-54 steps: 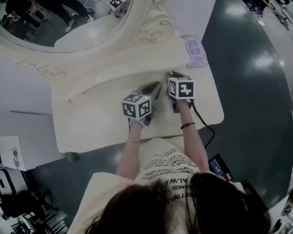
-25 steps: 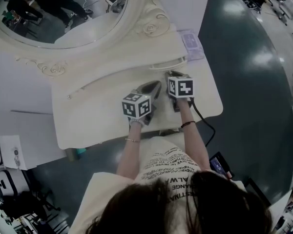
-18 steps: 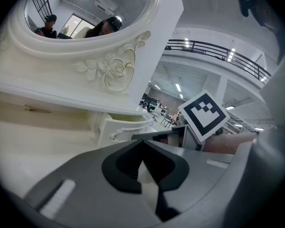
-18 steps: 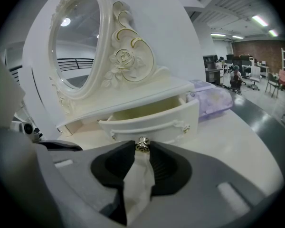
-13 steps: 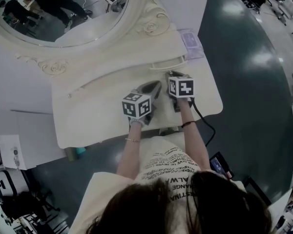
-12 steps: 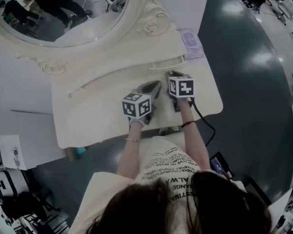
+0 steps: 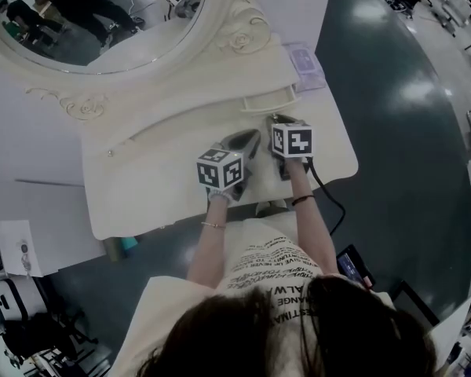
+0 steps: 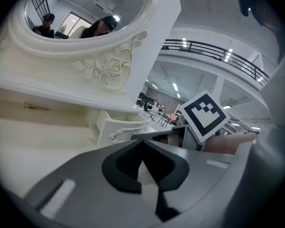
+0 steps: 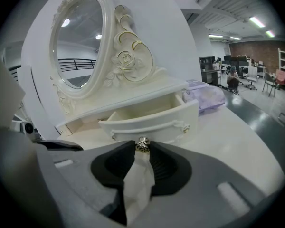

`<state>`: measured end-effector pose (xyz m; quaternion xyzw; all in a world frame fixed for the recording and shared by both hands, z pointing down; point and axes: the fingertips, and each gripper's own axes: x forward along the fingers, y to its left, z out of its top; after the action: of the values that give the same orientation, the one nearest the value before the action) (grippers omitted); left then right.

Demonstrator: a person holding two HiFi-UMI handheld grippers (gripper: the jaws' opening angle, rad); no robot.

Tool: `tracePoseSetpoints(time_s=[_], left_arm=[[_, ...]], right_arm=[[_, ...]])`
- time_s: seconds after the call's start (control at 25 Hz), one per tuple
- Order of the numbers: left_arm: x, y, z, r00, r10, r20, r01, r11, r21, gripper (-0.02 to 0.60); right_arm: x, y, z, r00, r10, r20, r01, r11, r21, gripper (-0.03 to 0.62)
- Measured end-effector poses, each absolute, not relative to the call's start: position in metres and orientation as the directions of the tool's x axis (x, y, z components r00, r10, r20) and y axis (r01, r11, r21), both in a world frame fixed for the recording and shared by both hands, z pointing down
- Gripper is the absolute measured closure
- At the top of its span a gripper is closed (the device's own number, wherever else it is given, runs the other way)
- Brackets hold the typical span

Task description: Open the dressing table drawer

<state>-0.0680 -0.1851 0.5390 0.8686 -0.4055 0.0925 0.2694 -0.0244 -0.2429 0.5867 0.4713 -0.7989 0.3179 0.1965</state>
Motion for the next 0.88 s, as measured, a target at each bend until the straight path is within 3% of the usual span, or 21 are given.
tracePoseSetpoints(time_s=[0.88], left_arm=[[-0.065,-0.167,0.540,0.669,-0.638,0.380,-0.742,-0.547,0.389,0.583]], right_arm=[[-0.020,-0.226,0.587,-0.472,-0.639,0.608,-0.882,0.346,-0.320,0.490]])
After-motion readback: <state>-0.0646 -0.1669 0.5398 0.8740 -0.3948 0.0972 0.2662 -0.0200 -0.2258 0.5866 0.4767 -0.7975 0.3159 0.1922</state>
